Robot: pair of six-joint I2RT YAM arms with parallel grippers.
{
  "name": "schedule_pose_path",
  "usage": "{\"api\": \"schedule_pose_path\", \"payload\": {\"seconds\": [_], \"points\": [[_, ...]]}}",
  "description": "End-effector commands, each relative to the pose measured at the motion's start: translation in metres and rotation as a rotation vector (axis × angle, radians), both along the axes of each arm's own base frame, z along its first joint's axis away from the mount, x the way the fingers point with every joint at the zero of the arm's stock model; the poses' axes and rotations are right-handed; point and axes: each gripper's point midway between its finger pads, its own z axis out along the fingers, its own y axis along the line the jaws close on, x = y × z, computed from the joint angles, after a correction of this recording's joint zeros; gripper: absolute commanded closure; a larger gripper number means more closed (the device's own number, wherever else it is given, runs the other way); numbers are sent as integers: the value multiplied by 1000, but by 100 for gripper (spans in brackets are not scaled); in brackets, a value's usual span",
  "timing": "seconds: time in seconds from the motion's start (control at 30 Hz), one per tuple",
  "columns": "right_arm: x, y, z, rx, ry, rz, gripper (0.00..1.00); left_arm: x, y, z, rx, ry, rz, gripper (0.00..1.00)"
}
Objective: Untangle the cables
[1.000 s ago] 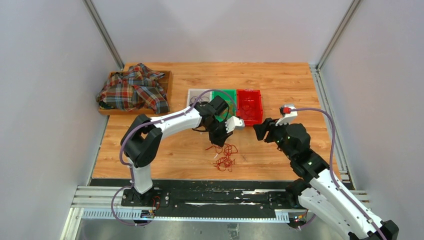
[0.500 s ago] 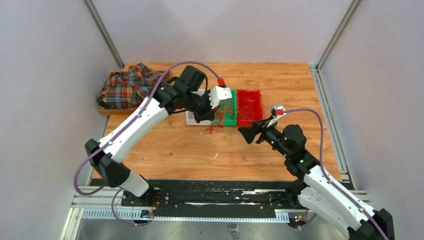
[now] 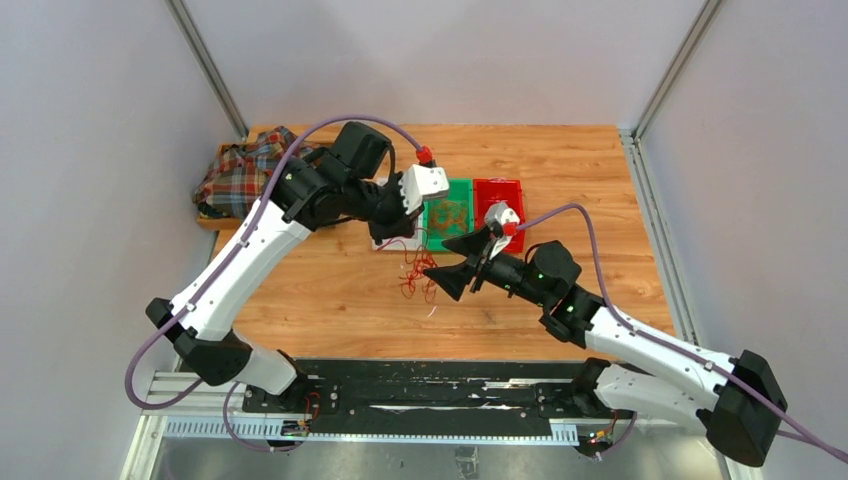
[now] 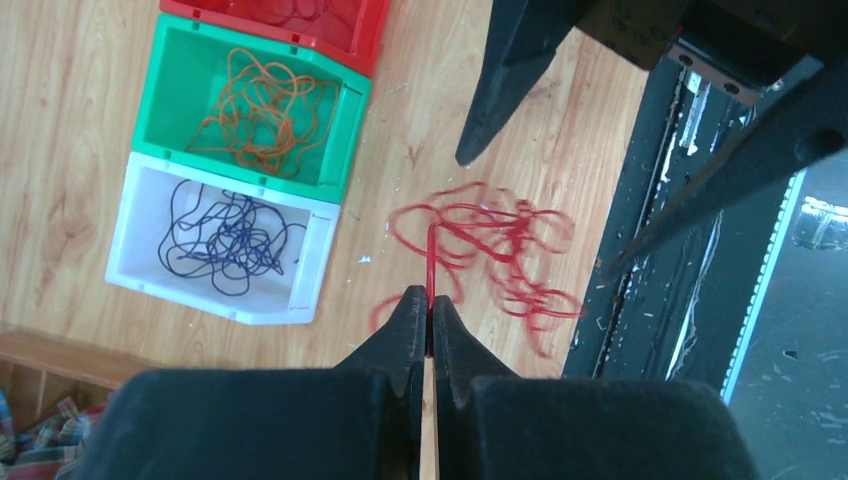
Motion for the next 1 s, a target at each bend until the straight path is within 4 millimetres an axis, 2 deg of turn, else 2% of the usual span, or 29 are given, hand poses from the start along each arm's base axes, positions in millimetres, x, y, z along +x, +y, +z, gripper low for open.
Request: {"api": "schedule_pose_path", "payload": {"seconds": [0.0,0.3,0.43,0.67,0.77,0.87,0.97], "points": [[8,11,33,64,-100,-54,24,-14,9,7,-14,-3,-10,99],[43,10,38,78,-125,-213,31,-29,8,19,-71,10,-39,99],[41,23,46,102,-156,-160,34,-28,9,16,-61,7,-40,99],[52,35,40,81,-125,-165,42,-34,5,26,-99,17,-60,99],[60,43,28,34,-124,-167,47,-39,0,31,-119,26,-80,99],[68,49,5,-14,-92,-179,49,-46,-4,35,-114,5,-106,99],[70,53,-16,-36,-58,-172,49,-48,-4,49,-136,-18,-108,100]]}}
